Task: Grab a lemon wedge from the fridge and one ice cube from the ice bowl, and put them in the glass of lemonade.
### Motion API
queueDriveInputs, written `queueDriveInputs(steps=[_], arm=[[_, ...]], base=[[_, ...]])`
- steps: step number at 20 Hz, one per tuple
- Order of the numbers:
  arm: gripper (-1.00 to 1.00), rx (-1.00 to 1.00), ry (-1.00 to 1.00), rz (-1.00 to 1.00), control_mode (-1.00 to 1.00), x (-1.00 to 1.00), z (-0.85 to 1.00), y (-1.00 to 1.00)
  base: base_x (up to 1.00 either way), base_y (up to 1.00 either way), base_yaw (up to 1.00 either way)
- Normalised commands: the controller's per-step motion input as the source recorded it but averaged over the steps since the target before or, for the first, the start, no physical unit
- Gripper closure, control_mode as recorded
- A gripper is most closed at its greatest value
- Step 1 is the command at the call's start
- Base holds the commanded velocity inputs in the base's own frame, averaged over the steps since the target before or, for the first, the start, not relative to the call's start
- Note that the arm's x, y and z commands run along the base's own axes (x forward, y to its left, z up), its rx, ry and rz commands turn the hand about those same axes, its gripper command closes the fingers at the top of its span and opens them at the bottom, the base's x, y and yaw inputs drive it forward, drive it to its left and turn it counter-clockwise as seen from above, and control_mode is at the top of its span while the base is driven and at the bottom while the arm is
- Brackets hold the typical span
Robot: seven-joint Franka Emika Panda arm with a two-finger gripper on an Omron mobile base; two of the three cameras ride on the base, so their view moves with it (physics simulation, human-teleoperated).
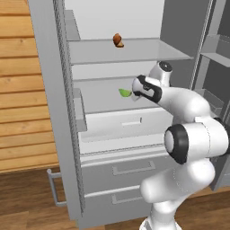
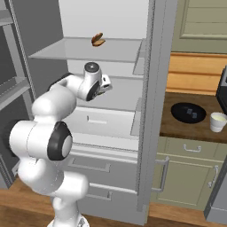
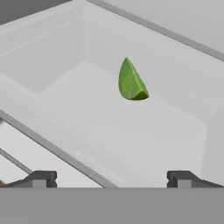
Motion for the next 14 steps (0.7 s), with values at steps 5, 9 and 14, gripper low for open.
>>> queueDriveInputs(steps=[5,9,14], arm=[[-1.00,0.00,0.00,0.00,-1.00,0.26,0.04,0.00],[-1.00,0.01,-0.04,0.00,-1.00,0.31,-0.04,0.08],[-1.00,0.04,-0.08,0.00,-1.00,0.33,-0.12,0.11]], base=[[0.00,0.00,0.00],[0.00,0.00,0.00],[0.00,0.00,0.00]])
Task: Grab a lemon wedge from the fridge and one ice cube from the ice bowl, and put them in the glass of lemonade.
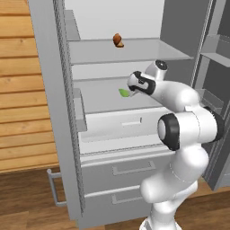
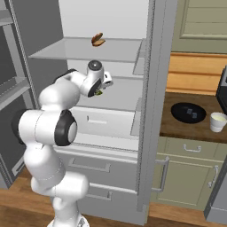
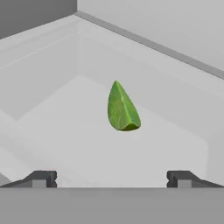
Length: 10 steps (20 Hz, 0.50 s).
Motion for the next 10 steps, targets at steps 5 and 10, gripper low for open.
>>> queueDriveInputs(steps=[5,10], arm=[[-1.00,0.04,-0.02,0.00,-1.00,0.41,-0.06,0.05],[-1.00,0.06,0.00,0.04,-1.00,0.31,0.00,0.00]], base=[[0.00,0.00,0.00],[0.00,0.00,0.00]])
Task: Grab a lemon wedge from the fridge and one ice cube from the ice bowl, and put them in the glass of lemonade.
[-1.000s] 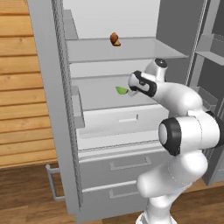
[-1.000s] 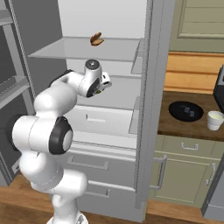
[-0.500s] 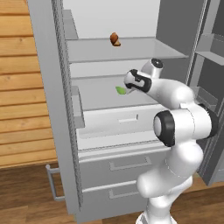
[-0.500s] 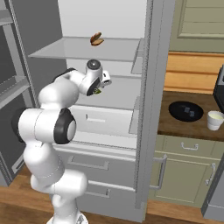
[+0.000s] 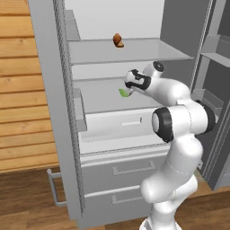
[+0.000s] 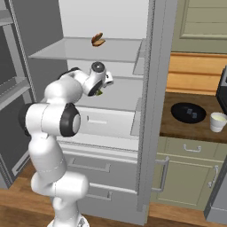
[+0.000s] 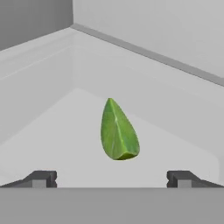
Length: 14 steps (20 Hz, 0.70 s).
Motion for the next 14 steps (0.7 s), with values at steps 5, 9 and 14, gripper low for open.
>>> queueDriveInputs(steps=[5,9,14], arm=[[-1.00,0.05,0.02,0.13,-1.00,0.14,-0.09,0.02],[-1.00,0.00,0.02,0.14,-1.00,0.25,-0.25,0.03],[-1.00,0.00,0.01,0.06,-1.00,0.25,-0.04,0.00]], base=[[0.00,0.00,0.00],[0.00,0.00,0.00],[0.00,0.00,0.00]])
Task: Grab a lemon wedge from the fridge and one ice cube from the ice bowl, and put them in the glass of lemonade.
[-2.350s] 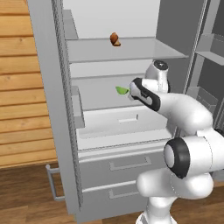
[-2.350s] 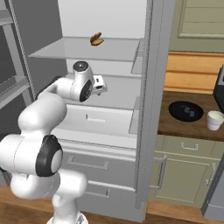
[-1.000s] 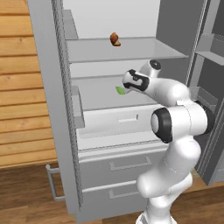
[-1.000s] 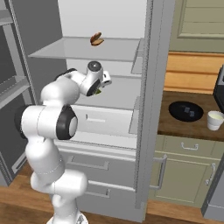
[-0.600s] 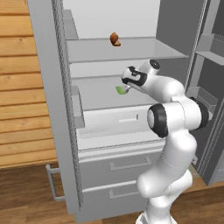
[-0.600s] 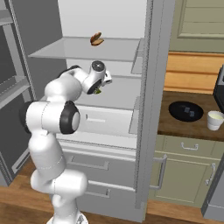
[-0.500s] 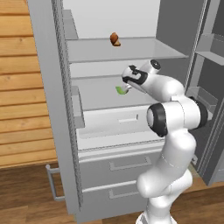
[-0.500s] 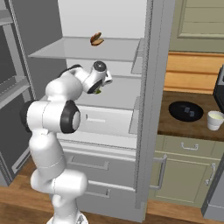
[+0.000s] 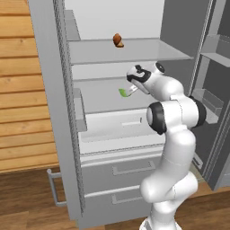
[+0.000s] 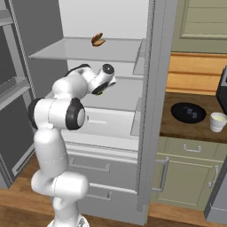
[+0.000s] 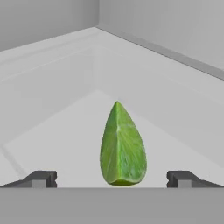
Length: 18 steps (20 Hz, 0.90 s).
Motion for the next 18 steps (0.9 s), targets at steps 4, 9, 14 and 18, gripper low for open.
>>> queueDriveInputs(steps=[4,9,14,18], arm=[[-1.00,0.00,0.05,0.01,-1.00,0.20,0.00,0.03],[-1.00,0.00,0.14,0.02,-1.00,0.08,-0.02,0.17],[-1.00,0.00,0.07,0.01,-1.00,0.17,-0.09,0.32],[-1.00,0.00,0.01,0.01,-1.00,0.05,0.00,0.23]], base=[[0.00,0.00,0.00],[0.00,0.00,0.00],[0.00,0.00,0.00],[0.00,0.00,0.00]])
